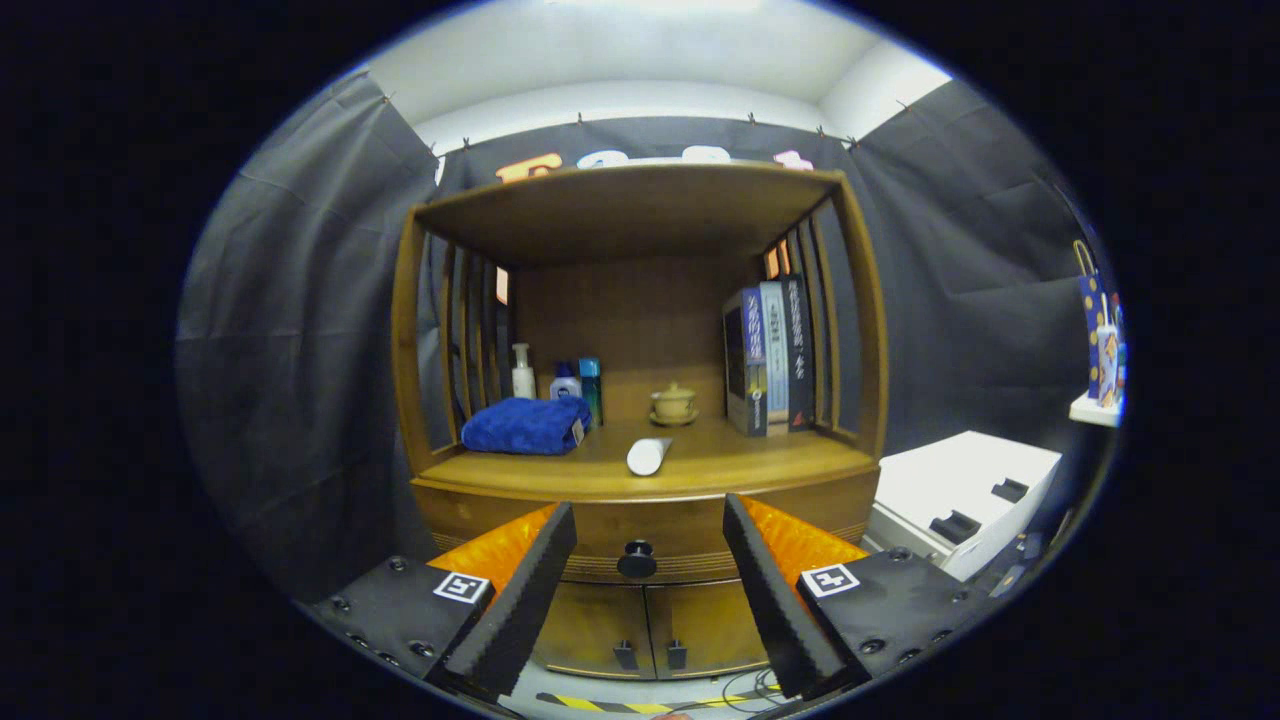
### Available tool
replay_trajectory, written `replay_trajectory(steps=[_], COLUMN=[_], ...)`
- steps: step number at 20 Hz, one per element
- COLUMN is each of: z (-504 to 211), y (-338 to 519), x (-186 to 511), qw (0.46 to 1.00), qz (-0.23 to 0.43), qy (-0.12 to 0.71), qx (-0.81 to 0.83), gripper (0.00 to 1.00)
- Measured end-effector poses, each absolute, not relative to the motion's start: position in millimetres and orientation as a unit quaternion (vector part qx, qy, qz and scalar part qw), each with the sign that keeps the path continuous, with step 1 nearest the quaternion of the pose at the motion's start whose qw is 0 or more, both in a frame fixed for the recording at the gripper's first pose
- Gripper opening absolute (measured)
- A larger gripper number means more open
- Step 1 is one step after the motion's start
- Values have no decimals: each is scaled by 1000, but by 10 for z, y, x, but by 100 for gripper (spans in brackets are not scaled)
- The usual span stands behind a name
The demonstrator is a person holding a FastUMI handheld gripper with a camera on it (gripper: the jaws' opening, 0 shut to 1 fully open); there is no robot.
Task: Pull open the drawer, take out the items inside it, and place them on the countertop above the cabinet.
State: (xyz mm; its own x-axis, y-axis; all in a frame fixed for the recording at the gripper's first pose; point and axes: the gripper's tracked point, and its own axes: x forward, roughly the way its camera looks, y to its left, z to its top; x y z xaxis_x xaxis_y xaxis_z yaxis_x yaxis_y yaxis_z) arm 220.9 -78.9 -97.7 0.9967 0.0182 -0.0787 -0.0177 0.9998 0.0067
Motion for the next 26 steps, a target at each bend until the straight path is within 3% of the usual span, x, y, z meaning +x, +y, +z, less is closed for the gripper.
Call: replay_trajectory(steps=[9, 26], z=[-260, -371], y=[-1070, -1328], x=[1161, 812], qw=[1000, 1000], qz=[13, 6], qy=[0, -10], qx=[20, 18], gripper=[97, 97])
